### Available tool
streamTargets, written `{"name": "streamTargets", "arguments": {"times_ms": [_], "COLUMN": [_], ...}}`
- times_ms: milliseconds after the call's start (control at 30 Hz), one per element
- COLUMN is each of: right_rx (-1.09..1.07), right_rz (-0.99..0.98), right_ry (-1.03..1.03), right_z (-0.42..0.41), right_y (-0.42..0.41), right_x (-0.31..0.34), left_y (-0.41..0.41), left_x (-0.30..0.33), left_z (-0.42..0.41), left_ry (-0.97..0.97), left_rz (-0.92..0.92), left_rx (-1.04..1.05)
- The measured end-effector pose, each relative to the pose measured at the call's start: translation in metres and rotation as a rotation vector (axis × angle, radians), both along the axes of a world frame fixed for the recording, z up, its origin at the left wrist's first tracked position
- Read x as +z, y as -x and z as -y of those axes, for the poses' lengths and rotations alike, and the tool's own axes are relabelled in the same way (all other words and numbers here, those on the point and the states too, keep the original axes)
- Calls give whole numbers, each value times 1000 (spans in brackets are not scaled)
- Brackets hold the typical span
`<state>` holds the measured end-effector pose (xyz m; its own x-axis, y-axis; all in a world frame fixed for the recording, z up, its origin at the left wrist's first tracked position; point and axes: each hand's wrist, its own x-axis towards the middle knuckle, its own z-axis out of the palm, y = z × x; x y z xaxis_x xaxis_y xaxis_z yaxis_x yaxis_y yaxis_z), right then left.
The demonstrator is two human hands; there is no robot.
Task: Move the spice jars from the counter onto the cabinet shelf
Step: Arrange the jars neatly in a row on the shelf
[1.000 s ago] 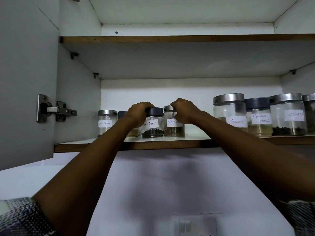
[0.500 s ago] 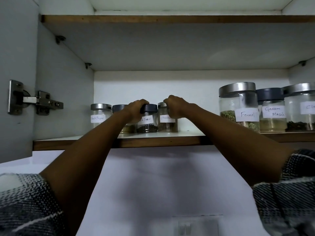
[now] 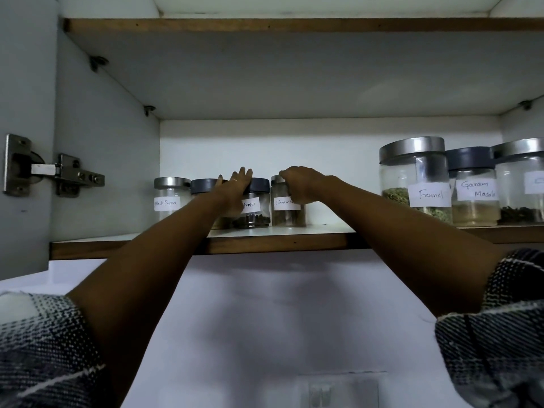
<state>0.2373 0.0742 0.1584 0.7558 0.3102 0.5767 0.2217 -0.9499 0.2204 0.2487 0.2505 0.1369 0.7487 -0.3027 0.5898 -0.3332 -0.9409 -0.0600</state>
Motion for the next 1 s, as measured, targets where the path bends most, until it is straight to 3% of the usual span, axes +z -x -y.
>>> {"name": "streamTargets", "arguments": {"times_ms": [233, 433, 600, 1000], "right_rx": [-35, -39, -9, -47], "right_rz": [13, 135, 258, 311], "right_ry": [152, 222, 181, -23], "right_z": [-1, 13, 34, 119], "right_y": [18, 67, 123, 228], "right_x": [-2, 26, 46, 51], "left_y": [11, 42, 85, 169], "left_x": [0, 20, 40, 42], "left_z": [4, 22, 45, 114], "left_ry": [-90, -2, 12, 106], "left_rz": [78, 109, 275, 346], "left_rx": [1, -72, -246, -524]}}
